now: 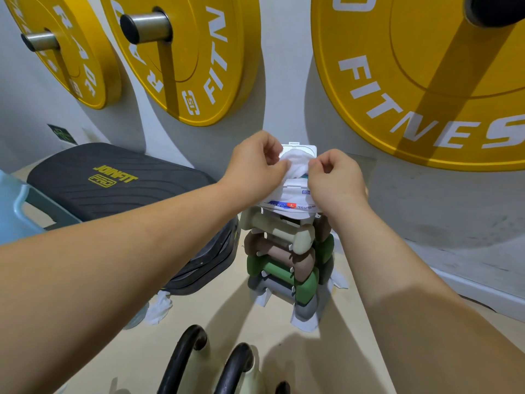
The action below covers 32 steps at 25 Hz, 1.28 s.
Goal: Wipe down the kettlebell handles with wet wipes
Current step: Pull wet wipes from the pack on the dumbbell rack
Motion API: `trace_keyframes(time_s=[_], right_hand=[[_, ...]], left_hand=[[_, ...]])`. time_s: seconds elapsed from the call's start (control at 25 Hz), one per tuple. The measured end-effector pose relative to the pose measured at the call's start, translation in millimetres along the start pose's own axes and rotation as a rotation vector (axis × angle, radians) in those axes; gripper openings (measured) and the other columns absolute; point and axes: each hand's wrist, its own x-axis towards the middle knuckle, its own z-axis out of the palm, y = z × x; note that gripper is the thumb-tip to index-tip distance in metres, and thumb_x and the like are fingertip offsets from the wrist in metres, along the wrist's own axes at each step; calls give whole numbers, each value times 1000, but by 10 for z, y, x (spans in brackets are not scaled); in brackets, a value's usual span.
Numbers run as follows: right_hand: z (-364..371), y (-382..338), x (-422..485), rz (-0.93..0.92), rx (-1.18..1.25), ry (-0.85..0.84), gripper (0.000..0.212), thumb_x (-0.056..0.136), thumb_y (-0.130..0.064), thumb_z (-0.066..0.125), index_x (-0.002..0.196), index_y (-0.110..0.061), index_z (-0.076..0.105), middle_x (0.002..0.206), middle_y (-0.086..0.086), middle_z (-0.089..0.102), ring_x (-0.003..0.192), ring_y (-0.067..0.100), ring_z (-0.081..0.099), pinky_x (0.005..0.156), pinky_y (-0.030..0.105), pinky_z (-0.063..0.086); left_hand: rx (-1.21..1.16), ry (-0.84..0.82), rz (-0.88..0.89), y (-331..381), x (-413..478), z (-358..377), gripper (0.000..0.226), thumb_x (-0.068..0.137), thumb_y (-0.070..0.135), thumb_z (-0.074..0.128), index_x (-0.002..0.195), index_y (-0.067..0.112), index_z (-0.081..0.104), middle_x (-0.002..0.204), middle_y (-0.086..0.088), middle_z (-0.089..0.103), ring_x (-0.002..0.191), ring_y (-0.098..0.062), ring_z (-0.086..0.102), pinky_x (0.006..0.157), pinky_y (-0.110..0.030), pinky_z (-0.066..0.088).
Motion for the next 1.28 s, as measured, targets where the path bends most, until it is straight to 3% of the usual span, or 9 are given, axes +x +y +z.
trace_keyframes(time_s=[0.2,0.32,0.4,0.64,0.76,0.88,1.08,1.2,1.28], right_hand=[[-17,-17,25,-14,-39,-27,21,91,-42,47,88,-26,62,86,-10,68,102,26,62,110,54,38],[-73,-76,-29,-102,-157,-126,34,92,-44,46,125,-41,55,100,-14,67,123,25,53,120,55,20],[-85,-105,-47,-148,-247,-174,44,87,-51,52,130,-46,52,113,-11,68,127,28,49,119,58,20],[-28,-58,-66,-241,-326,-50,19,95,-48,49,92,-34,61,97,-5,69,103,30,56,107,51,41],[-44,-28,-64,-195,-232,-74,28,97,-38,39,79,-24,57,82,-1,64,95,31,56,85,44,51],[-55,-19,-36,-79,-101,-87,32,96,-34,36,79,-17,55,72,0,58,89,31,57,64,34,42],[-84,-52,-42,-27,-25,-109,33,97,-31,36,85,-11,59,80,9,65,83,31,64,64,40,49],[-96,-67,-50,-15,-2,-127,33,96,-32,37,83,-14,61,80,10,66,82,30,67,68,45,55],[-102,-63,-42,-17,-15,-114,32,97,-32,37,78,-15,57,75,6,63,77,29,62,61,38,46]], left_hand=[[109,3,106,35,4,28,15,97,12,60,99,12,75,90,1,73,84,-14,66,78,-28,55],[-266,-41,-253,61,102,-16,15,91,7,61,98,5,75,95,-17,76,79,-19,67,77,-36,59],[-495,-137,-477,95,153,-62,25,82,3,61,104,1,72,102,-24,75,84,-30,68,87,-50,59],[-636,-158,-523,72,173,-58,14,101,17,60,108,10,71,107,-21,75,89,-29,69,90,-46,61],[-630,-142,-511,55,167,-76,20,101,26,63,108,10,72,104,-17,76,94,-29,74,88,-41,62],[-597,-194,-433,36,108,-162,26,90,27,77,103,5,75,104,-16,77,99,-26,75,91,-35,60],[-255,-274,-263,66,8,-203,10,89,23,77,91,14,80,83,1,76,71,-6,63,61,-18,50],[-268,-294,-234,62,-22,-201,12,88,22,79,94,12,80,82,0,76,66,-3,62,58,-14,47],[-258,-257,-204,35,-38,-197,11,92,20,75,94,10,79,85,-3,76,69,-5,62,60,-13,49]])
